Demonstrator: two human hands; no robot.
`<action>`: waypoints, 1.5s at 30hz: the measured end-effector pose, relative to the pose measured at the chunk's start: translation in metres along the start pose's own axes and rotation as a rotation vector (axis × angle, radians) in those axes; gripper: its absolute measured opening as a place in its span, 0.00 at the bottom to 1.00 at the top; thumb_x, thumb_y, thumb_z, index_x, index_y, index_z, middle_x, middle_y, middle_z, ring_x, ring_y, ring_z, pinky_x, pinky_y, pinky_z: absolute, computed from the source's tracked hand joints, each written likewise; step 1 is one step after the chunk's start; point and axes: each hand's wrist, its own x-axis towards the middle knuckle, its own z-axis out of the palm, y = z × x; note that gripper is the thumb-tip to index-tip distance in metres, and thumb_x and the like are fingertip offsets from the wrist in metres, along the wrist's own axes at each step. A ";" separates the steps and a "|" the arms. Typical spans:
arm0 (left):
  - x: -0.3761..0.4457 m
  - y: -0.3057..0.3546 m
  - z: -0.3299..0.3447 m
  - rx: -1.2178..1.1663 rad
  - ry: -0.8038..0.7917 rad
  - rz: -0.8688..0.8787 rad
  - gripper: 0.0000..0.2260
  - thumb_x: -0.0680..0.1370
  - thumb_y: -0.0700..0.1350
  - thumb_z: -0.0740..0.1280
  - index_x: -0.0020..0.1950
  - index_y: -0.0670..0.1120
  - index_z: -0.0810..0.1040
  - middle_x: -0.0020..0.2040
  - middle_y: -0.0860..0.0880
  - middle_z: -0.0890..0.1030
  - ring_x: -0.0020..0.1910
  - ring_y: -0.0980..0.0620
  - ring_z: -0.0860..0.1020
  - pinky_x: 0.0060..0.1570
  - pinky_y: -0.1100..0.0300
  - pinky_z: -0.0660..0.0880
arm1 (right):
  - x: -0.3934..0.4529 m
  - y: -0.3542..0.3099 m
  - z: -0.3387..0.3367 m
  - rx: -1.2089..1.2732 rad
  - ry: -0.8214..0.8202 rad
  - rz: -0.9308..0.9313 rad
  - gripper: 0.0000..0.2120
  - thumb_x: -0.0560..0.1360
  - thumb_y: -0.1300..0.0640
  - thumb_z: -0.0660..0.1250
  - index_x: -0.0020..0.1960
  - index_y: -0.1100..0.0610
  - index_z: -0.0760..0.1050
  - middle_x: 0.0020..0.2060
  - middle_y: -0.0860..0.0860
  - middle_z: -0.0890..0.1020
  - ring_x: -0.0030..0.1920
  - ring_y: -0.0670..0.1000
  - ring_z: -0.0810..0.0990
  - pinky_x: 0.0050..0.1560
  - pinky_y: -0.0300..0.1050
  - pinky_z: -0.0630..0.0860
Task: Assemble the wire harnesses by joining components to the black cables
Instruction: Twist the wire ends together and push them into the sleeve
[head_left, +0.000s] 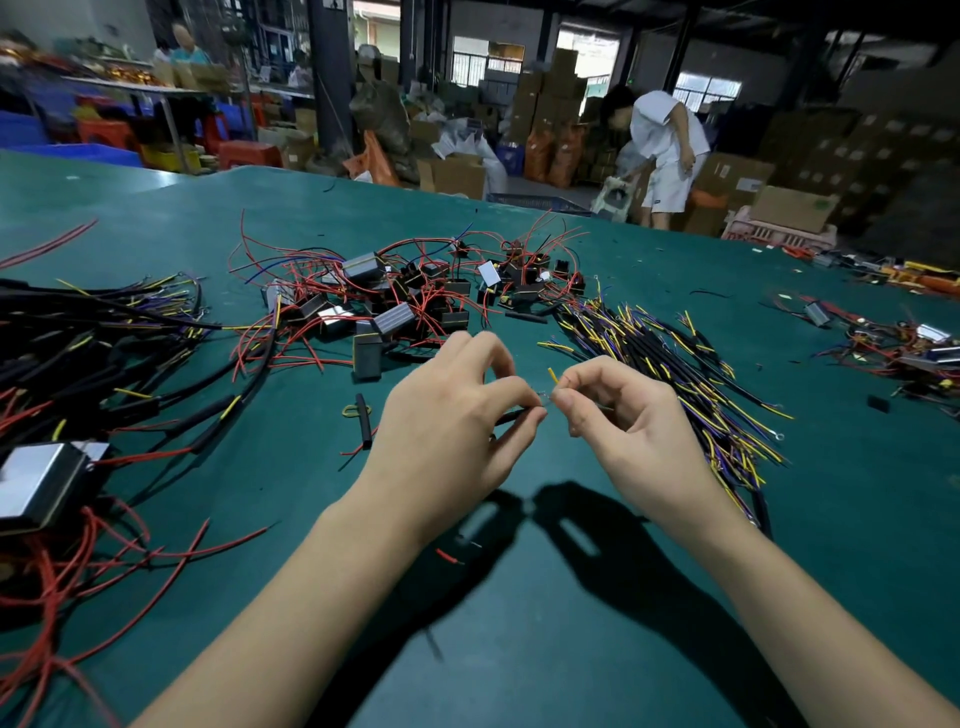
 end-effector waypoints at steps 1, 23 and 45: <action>-0.001 0.000 0.001 -0.014 -0.024 -0.027 0.07 0.75 0.49 0.68 0.42 0.48 0.83 0.43 0.48 0.77 0.43 0.48 0.75 0.33 0.57 0.72 | -0.001 0.001 0.001 0.004 0.007 0.005 0.04 0.76 0.59 0.66 0.42 0.56 0.75 0.34 0.44 0.76 0.36 0.47 0.72 0.41 0.47 0.70; 0.001 0.005 0.010 -0.589 0.097 -0.459 0.04 0.74 0.40 0.71 0.39 0.46 0.82 0.31 0.55 0.80 0.28 0.58 0.74 0.32 0.64 0.70 | 0.002 -0.001 0.004 0.193 0.058 0.154 0.05 0.77 0.64 0.65 0.46 0.58 0.78 0.30 0.45 0.78 0.31 0.43 0.73 0.35 0.34 0.70; -0.001 0.009 0.015 -0.731 0.045 -0.527 0.01 0.73 0.38 0.72 0.42 0.42 0.83 0.37 0.49 0.84 0.38 0.53 0.82 0.42 0.63 0.77 | -0.001 -0.006 0.011 -0.104 0.131 0.084 0.07 0.72 0.64 0.72 0.40 0.53 0.83 0.34 0.51 0.80 0.35 0.48 0.77 0.38 0.40 0.73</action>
